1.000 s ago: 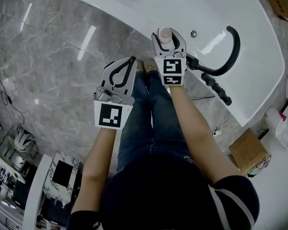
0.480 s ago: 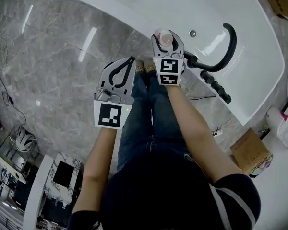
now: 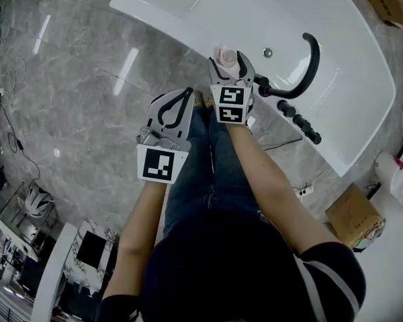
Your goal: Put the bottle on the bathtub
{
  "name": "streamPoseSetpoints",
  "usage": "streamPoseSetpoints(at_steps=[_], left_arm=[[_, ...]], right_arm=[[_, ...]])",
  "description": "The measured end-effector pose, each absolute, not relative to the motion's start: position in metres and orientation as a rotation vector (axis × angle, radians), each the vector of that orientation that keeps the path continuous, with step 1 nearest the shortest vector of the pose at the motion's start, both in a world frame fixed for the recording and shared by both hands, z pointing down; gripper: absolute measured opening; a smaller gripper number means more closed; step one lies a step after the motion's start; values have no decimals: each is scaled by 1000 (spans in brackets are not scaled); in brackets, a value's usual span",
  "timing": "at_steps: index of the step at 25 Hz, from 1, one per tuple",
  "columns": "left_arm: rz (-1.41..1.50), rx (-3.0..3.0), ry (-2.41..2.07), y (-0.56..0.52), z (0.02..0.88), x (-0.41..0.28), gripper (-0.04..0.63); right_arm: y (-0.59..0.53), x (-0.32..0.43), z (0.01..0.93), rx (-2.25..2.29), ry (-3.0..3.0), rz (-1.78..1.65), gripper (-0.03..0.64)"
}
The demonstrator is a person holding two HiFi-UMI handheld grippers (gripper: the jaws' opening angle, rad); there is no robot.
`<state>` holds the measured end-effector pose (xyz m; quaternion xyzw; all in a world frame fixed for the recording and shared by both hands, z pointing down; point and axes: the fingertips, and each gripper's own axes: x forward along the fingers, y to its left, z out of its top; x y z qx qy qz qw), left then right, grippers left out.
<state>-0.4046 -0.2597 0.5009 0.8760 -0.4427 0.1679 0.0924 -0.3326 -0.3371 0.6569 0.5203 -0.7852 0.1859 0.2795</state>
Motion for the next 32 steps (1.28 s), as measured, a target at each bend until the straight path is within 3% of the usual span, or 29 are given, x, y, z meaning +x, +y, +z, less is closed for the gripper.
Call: streamPoseSetpoints(at_steps=[10,11,13,16,32], left_arm=[[327,2579,-1405,-260,448,-410,25],[309,2577,-1420,-261,439,-411,25],[280,2583,-1453,-262,420,-414,25],[268,2595,-1493,-264,389,-416,25],[83,2678,-1728,-270,204,-405,25]], right_arm=[[-310,-327,529,1464,-2267,414,307],[-307,-324,513,1457,-2286,400,290],[-302,-319,479,1449,-2312,352,108],[-299,-310,428,1447,-2341,283,48],[-278,-262,219,1649,-2466,-101,28]])
